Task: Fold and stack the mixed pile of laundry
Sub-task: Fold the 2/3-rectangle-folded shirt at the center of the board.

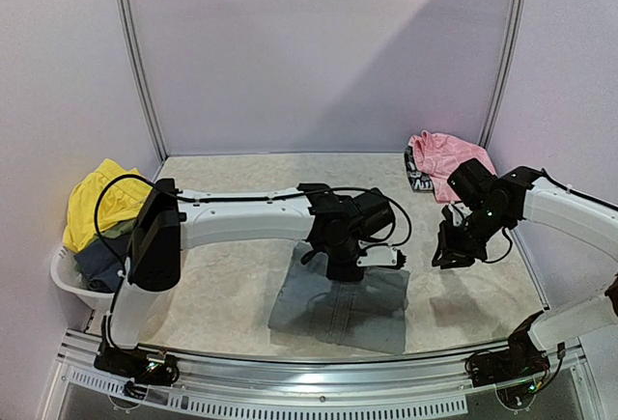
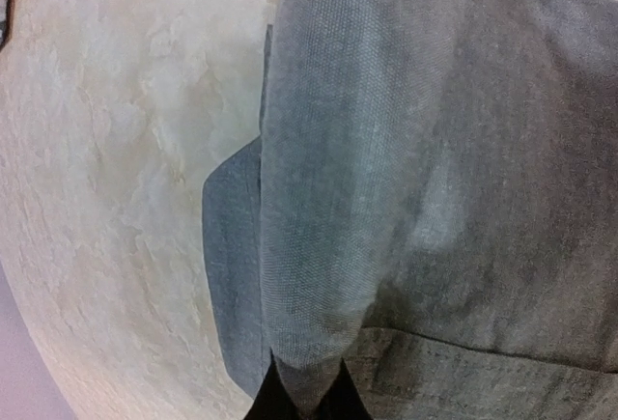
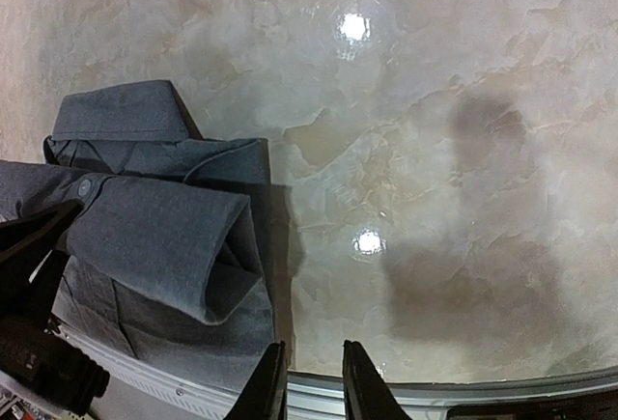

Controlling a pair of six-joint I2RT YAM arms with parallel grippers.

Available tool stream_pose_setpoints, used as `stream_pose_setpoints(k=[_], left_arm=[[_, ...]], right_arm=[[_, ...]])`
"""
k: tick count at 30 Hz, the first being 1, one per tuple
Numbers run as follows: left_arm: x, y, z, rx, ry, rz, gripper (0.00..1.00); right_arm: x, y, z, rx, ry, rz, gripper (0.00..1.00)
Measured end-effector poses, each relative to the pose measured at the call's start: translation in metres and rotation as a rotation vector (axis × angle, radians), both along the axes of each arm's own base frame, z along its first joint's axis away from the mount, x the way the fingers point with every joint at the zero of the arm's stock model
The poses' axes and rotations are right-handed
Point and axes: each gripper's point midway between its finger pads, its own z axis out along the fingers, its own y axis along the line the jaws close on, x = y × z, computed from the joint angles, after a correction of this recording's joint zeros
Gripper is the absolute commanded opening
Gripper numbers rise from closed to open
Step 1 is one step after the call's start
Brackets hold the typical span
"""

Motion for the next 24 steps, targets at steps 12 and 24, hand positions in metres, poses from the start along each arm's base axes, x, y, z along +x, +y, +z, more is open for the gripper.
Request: stream_pose_setpoints(k=[12,24], left_arm=[[0.032,0.008,-0.015,-0.004,-0.05,0.166,0.45],[0.079,0.041,0.064,-0.214,-0.259,0.588,0.97]], right_arm=[[0.001,0.002,0.0,0.004,0.01,0.007,0.21],[0.011,0.022,0.029,0.129,-0.084,0.041,0.24]])
